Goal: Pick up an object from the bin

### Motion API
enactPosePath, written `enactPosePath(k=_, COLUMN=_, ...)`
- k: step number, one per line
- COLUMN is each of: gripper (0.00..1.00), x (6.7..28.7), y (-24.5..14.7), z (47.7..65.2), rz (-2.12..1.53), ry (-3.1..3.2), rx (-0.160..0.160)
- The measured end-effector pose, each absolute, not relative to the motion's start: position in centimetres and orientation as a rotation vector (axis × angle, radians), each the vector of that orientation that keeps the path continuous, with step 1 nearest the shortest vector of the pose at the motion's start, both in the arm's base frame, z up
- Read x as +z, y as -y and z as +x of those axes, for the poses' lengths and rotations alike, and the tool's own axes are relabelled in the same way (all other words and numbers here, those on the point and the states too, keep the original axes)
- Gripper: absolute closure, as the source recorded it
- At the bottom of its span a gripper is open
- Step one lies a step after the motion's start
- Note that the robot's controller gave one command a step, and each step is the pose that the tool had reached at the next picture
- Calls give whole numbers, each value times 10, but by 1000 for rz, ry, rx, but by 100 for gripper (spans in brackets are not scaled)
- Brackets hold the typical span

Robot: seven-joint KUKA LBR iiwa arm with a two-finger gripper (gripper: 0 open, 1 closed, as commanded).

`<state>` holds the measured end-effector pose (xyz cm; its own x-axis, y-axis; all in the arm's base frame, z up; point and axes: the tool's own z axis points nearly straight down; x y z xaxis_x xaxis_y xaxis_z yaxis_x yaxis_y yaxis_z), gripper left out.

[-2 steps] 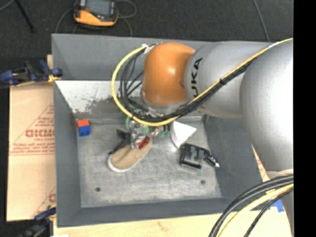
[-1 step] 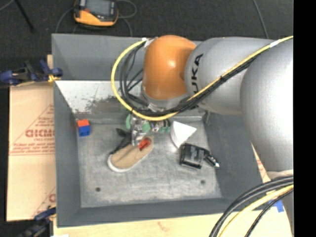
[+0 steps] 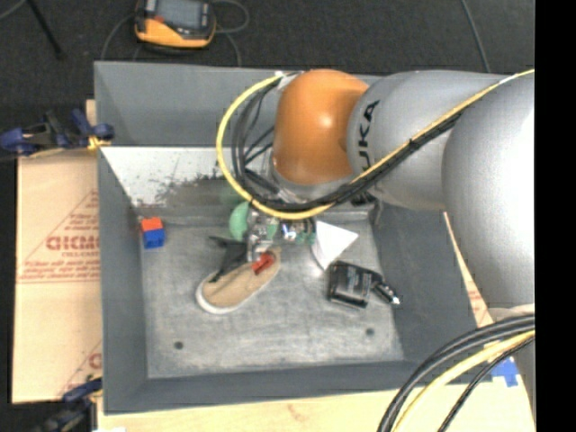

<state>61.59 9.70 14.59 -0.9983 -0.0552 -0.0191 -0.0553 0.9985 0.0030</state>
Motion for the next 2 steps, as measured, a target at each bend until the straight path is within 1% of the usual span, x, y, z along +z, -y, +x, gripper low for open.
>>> enactPosePath(k=1, gripper=100, x=144, y=-123, z=622, rz=1, ry=-3149, rx=-5)
enactPosePath(k=2, gripper=100, x=220, y=-123, z=603, rz=-69, ry=-3142, rx=-1)
